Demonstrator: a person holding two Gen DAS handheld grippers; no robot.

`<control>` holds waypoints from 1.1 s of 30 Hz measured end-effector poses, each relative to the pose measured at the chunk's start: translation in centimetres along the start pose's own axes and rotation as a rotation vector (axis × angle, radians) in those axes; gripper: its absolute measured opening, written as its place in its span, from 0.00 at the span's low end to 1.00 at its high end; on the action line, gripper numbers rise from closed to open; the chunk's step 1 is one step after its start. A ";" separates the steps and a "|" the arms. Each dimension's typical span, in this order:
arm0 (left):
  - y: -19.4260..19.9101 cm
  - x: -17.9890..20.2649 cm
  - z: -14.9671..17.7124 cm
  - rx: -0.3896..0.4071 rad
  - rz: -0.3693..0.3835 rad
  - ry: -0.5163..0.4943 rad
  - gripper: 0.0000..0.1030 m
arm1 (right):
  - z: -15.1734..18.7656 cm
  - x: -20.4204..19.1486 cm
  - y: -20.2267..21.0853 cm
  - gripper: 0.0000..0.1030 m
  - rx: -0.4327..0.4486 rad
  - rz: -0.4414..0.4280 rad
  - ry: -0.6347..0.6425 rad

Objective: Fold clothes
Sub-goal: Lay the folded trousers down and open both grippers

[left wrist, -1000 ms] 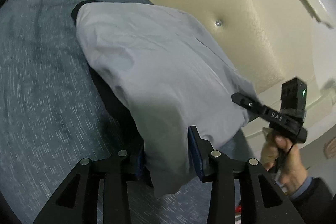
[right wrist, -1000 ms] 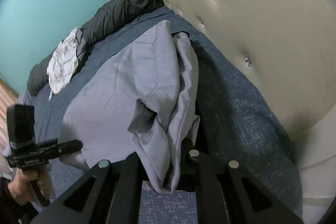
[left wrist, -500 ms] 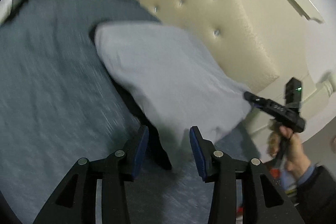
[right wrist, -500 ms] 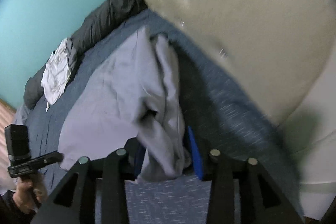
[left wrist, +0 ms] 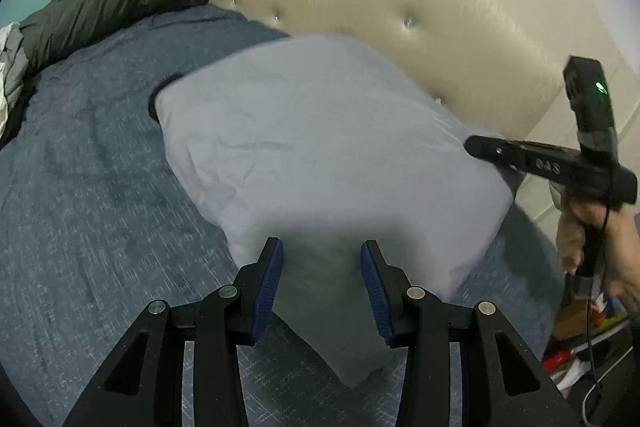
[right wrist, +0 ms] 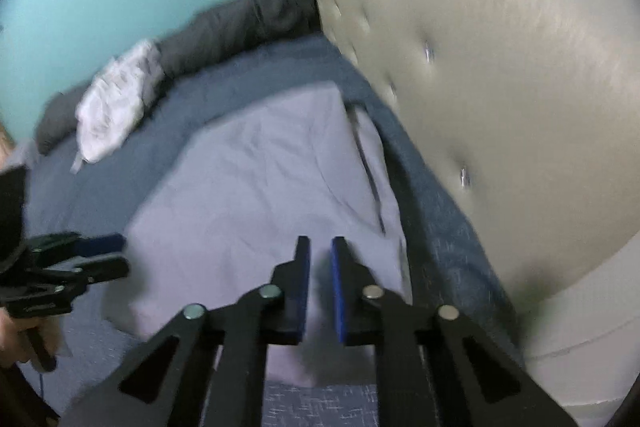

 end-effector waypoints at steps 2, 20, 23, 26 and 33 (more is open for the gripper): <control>-0.3 0.0 0.7 0.008 -0.004 -0.017 0.43 | 1.2 0.7 -1.1 0.00 -0.012 0.000 -0.042; -1.0 0.3 1.6 0.019 -0.033 -0.055 0.43 | 4.1 1.4 -3.9 0.00 0.029 -0.042 -0.176; -0.4 0.2 1.5 0.011 -0.028 -0.044 0.43 | 3.6 1.7 -2.4 0.00 0.051 -0.013 -0.177; -0.2 0.3 1.6 0.009 -0.033 -0.042 0.43 | 3.8 2.0 -0.7 0.00 0.073 0.023 -0.207; -0.4 0.3 2.0 -0.014 -0.030 -0.009 0.42 | 5.4 2.2 -1.4 0.00 -0.023 0.064 -0.230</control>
Point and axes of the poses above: each gripper's, at about its wrist camera, not at the fingertips, and y roughly against the way its jaws point, x to its right, z to its underside, the point moved 5 cm from there along -y, roughly the way its jaws point, and after that the axes turned 14 degrees about y, right-handed, at the moved point
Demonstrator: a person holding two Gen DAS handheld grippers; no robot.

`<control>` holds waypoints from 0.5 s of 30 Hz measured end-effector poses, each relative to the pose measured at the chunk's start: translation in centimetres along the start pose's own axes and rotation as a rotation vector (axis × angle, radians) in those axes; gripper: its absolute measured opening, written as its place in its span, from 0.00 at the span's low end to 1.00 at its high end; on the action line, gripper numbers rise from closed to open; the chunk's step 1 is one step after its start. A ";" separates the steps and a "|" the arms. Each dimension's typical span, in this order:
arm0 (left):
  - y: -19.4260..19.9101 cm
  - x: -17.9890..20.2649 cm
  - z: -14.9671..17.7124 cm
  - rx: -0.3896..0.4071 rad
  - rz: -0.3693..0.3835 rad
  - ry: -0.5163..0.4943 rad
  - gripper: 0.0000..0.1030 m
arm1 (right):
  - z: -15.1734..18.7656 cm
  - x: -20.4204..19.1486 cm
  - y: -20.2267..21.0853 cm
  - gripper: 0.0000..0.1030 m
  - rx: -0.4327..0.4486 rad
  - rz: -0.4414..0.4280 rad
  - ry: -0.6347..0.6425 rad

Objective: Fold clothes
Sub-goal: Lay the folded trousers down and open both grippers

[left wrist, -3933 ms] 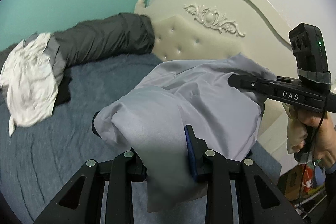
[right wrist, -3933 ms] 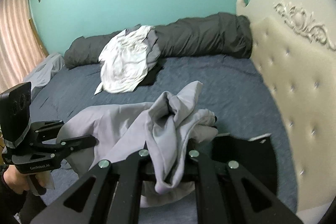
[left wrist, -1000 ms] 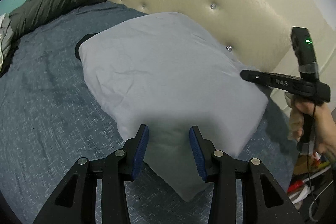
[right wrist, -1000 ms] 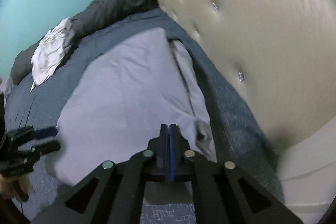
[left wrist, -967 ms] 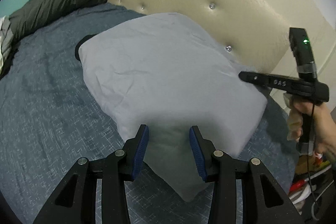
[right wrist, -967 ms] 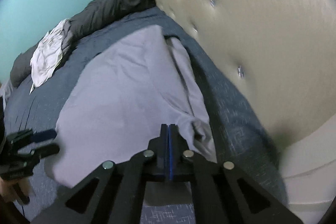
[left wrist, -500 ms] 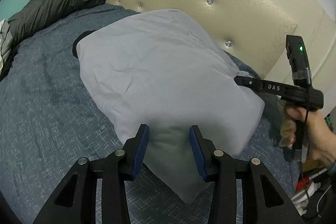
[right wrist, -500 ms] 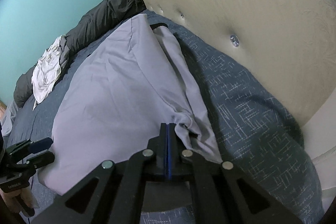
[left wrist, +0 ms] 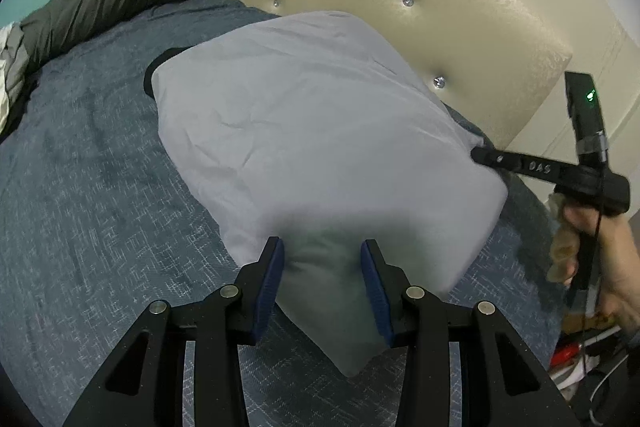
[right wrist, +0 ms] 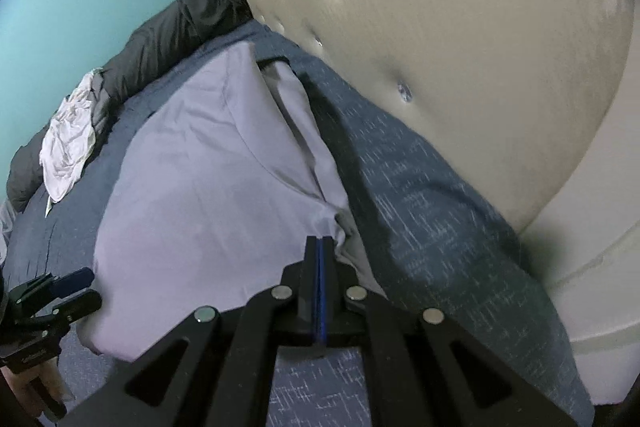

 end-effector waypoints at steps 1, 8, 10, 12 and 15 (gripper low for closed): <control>-0.1 0.1 0.0 -0.001 -0.005 -0.006 0.42 | 0.1 0.0 -0.3 0.00 -0.010 0.002 -0.009; 0.4 0.0 -0.7 -0.016 -0.027 0.006 0.42 | -0.1 -0.1 -1.0 0.00 -0.033 0.018 -0.053; 1.3 0.0 -1.0 -0.010 -0.030 0.016 0.42 | -0.5 -0.2 0.4 0.00 -0.008 0.027 -0.049; 2.2 0.1 -1.2 -0.001 -0.027 0.022 0.42 | -0.9 -0.3 2.0 0.00 0.025 0.039 -0.050; 3.7 0.5 -1.3 0.008 -0.022 0.015 0.42 | -1.1 -0.5 4.1 0.00 0.057 0.047 -0.075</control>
Point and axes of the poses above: each gripper's, at about its wrist camera, not at the fingertips, and y roughly against the way its jaws point, x to its right, z to its underside, the point moved 5 cm from there along -y, roughly the way its jaws point, and after that the axes turned 14 degrees about y, right-handed, at the moved point
